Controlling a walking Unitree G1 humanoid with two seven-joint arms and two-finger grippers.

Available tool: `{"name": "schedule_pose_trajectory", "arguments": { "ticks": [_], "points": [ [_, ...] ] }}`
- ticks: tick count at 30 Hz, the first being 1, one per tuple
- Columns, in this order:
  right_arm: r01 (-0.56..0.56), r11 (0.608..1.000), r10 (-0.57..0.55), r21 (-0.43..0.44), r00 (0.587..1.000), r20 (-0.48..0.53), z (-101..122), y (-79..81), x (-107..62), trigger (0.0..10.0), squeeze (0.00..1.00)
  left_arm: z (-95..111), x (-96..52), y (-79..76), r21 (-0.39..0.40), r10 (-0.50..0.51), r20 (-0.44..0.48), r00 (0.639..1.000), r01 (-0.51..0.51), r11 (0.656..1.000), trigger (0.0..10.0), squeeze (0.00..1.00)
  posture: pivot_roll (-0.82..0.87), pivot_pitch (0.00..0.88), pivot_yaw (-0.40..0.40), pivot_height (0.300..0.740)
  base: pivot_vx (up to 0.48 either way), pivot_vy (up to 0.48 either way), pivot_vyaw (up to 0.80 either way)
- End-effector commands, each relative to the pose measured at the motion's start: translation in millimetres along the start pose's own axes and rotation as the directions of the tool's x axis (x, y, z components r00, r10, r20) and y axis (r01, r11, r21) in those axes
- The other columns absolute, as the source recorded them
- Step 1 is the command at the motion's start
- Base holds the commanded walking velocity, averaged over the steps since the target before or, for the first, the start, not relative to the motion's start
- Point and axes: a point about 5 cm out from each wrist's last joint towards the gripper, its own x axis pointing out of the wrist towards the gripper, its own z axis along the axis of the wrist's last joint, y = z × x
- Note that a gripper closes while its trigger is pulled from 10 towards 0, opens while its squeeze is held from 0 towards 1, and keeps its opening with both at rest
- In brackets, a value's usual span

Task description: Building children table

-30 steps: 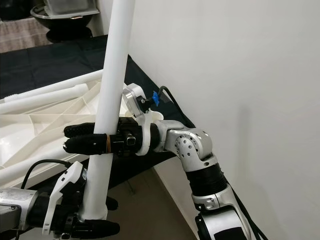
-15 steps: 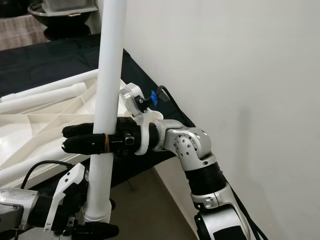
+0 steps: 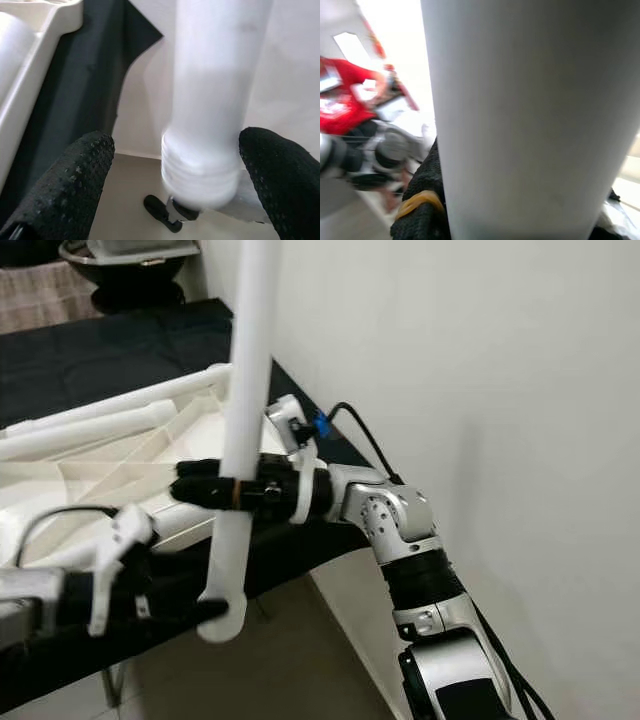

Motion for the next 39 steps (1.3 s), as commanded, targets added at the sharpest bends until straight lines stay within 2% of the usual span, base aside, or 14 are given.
{"name": "schedule_pose_trajectory", "arguments": {
  "ticks": [1,5,9,11,13,16,18,22,26,29,33,34,38,39],
  "points": [
    [0.087,0.994,-0.087,-0.068,0.996,-0.001,7.8,-9.6,-5.9,0.0,0.0,-1.9,-5.3,4.1,0.025,0.037,-0.028,0.999,-0.036,0.999,10.0,0.0,0.06,0.157,-0.042,0.74,0.0,0.0,0.0],
    [0.326,0.931,-0.326,-0.165,0.945,0.032,21.0,-32.9,-20.6,0.0,0.0,1.9,-7.8,18.3,0.102,0.182,-0.017,0.983,-0.179,0.978,10.0,0.0,0.06,0.16,-0.046,0.74,0.0,0.0,0.0],
    [0.576,0.782,-0.546,-0.239,0.818,0.182,50.5,-52.0,-37.1,0.0,0.0,9.6,-8.0,33.4,0.138,0.353,0.073,0.933,-0.36,0.923,10.0,0.0,0.06,0.163,-0.046,0.74,0.0,0.0,0.0],
    [0.691,0.674,-0.637,-0.261,0.723,0.269,71.6,-57.3,-48.9,0.0,0.0,9.9,-2.7,30.8,0.12,0.399,0.114,0.91,-0.412,0.903,10.0,0.0,0.06,0.164,-0.045,0.74,0.0,0.0,0.0],
    [0.718,0.646,-0.647,-0.259,0.695,0.312,83.1,-56.6,-53.3,0.0,0.0,8.9,2.2,26.4,0.09,0.411,0.133,0.902,-0.424,0.901,10.0,0.0,0.06,0.169,-0.048,0.74,0.0,0.0,0.0],
    [0.712,0.643,-0.608,-0.282,0.699,0.377,108.4,-49.7,-58.9,0.0,0.0,0.6,20.5,9.8,0.001,0.428,0.161,0.889,-0.434,0.901,10.0,0.0,0.06,0.177,-0.045,0.74,0.0,0.0,0.0],
    [0.75,0.576,-0.628,-0.326,0.661,0.412,125.3,-49.3,-67.7,0.0,0.0,-9.1,38.6,-9.1,-0.057,0.42,0.167,0.892,-0.416,0.907,10.0,0.0,0.06,0.185,-0.048,0.74,0.0,0.0,0.0],
    [0.768,0.542,-0.647,-0.342,0.641,0.413,128.9,-51.3,-71.9,0.0,0.0,-14.4,48.8,-19.7,-0.079,0.436,0.17,0.884,-0.429,0.9,10.0,0.0,0.06,0.197,-0.053,0.74,0.0,0.0,0.0],
    [0.81,0.424,-0.667,-0.405,0.582,0.466,136.2,-55.7,-67.5,0.0,0.0,-29.0,79.0,-60.4,-0.11,0.358,0.161,0.92,-0.344,0.933,10.0,0.0,0.06,0.216,-0.054,0.74,0.0,0.0,0.0],
    [0.816,0.419,-0.662,-0.397,0.574,0.481,137.8,-56.4,-64.1,0.0,0.0,-31.3,82.6,-66.1,-0.095,0.372,0.146,0.917,-0.361,0.928,10.0,0.0,0.06,0.236,-0.06,0.74,0.0,0.0,0.0],
    [0.729,0.549,-0.589,-0.409,0.685,0.43,127.1,-57.9,-43.2,0.0,0.0,-34.1,80.1,-63.9,-0.106,0.469,0.129,0.874,-0.458,0.883,10.0,0.0,0.07,0.264,-0.067,0.74,0.0,0.0,0.0],
    [0.729,0.549,-0.589,-0.409,0.685,0.43,127.1,-57.9,-43.2,0.0,0.0,-34.1,80.1,-63.9,-0.106,0.469,0.129,0.874,-0.458,0.883,10.0,0.0,0.07,0.264,-0.067,0.74,0.0,0.0,0.0],
    [0.604,0.655,-0.508,-0.455,0.797,0.327,116.0,-57.9,-28.0,0.0,0.0,-32.7,77.9,-68.2,-0.107,0.48,0.135,0.867,-0.469,0.877,10.0,0.0,0.07,0.285,-0.07,0.74,0.0,0.0,0.0],
    [0.604,0.655,-0.508,-0.455,0.797,0.327,116.0,-57.9,-28.0,0.0,0.0,-32.7,77.9,-68.2,-0.107,0.48,0.135,0.867,-0.469,0.877,10.0,0.0,0.07,0.285,-0.07,0.74,0.0,0.0,0.0]
  ]
}}
